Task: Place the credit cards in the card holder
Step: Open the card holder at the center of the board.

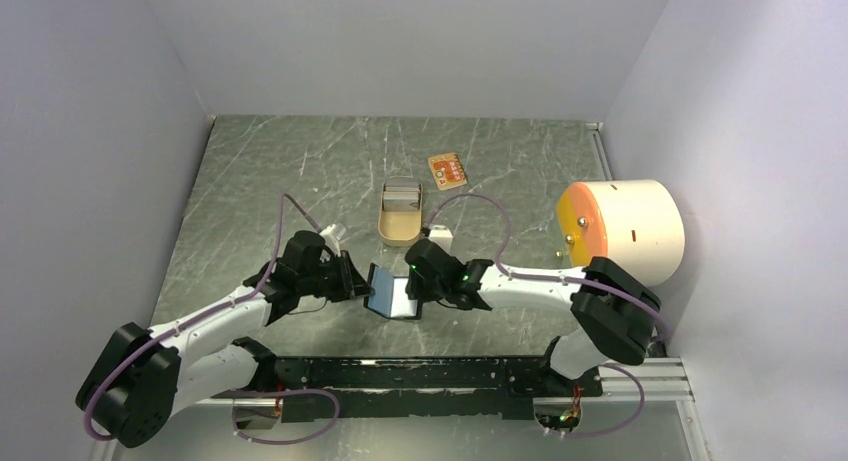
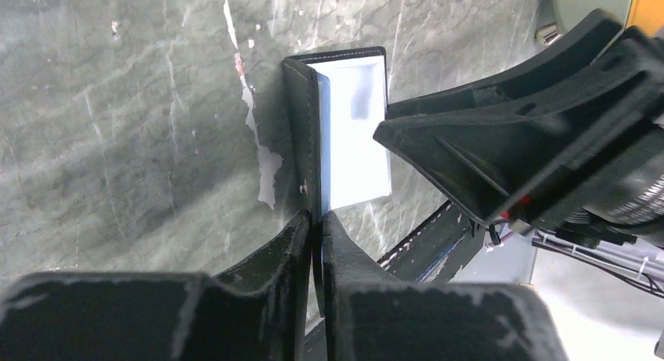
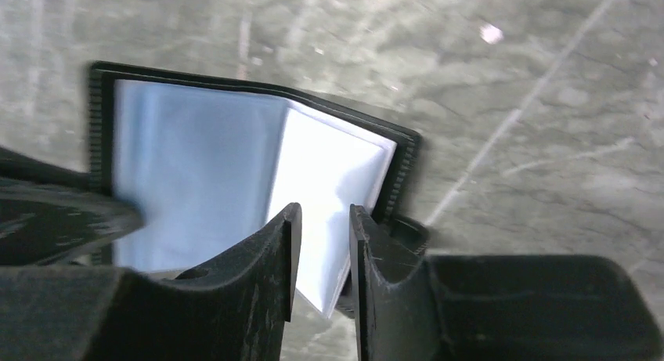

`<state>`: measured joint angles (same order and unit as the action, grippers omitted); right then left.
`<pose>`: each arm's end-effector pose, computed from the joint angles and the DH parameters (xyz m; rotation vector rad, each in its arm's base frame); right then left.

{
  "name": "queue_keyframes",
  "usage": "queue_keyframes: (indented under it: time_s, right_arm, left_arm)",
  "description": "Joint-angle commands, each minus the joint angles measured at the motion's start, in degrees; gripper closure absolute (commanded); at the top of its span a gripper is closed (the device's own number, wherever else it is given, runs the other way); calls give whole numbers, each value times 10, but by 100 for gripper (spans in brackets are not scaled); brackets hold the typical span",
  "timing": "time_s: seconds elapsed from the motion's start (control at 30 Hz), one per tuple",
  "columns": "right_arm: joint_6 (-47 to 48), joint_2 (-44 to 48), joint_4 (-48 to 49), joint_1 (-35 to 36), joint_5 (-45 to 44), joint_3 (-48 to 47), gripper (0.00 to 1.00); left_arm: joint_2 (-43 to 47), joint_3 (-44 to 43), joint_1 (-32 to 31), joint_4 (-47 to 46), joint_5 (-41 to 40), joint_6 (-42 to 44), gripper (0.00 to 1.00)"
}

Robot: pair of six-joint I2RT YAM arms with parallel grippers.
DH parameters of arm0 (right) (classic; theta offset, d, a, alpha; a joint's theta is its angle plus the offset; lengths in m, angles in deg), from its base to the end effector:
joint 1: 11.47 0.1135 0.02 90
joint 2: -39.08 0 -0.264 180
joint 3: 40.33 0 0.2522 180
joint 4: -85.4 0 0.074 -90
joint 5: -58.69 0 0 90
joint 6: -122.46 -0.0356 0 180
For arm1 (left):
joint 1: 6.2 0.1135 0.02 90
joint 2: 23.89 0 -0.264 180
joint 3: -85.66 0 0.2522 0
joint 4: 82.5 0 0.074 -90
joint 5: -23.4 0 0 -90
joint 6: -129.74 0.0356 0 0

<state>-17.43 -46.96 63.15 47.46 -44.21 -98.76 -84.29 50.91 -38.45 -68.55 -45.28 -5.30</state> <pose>0.1592 0.2489 0.1769 -0.0940 2.4975 0.5776 0.1618 -0.1174 0.1656 -0.0574 2.4653 -1.0829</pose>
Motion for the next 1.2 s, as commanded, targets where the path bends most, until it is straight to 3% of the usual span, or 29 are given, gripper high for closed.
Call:
queue_keyframes:
  time_s: [0.0, 0.27, 0.4, 0.53, 0.6, 0.77, 0.93, 1.17]
  right_arm:
    - [13, -3, 31, 0, -23, 40, 68]
    - [19, -11, 72, 0, 10, 77, 68]
    - [19, -12, 80, 0, 15, 83, 68]
    - [24, 1, 70, 0, 11, 84, 69]
    - [30, 13, 59, 0, 12, 80, 69]
    - [74, 55, 28, -1, -35, 58, 56]
    - [166, 81, 40, -9, -50, 18, 49]
    - [373, 90, 113, -45, -72, -42, 41]
  left_arm:
    - [15, 15, -4, -20, 1, -17, 82]
    - [19, 7, -4, -28, 40, -42, 53]
    - [-3, -3, -4, -26, 37, -30, 47]
    - [-30, -19, -4, -4, 15, -10, 58]
    - [-37, -28, -4, 12, 7, -1, 73]
    - [-21, -24, -4, 0, 22, 1, 89]
    - [-20, -31, -4, 29, 14, 8, 91]
    - [-13, -47, -4, 66, 16, 17, 91]
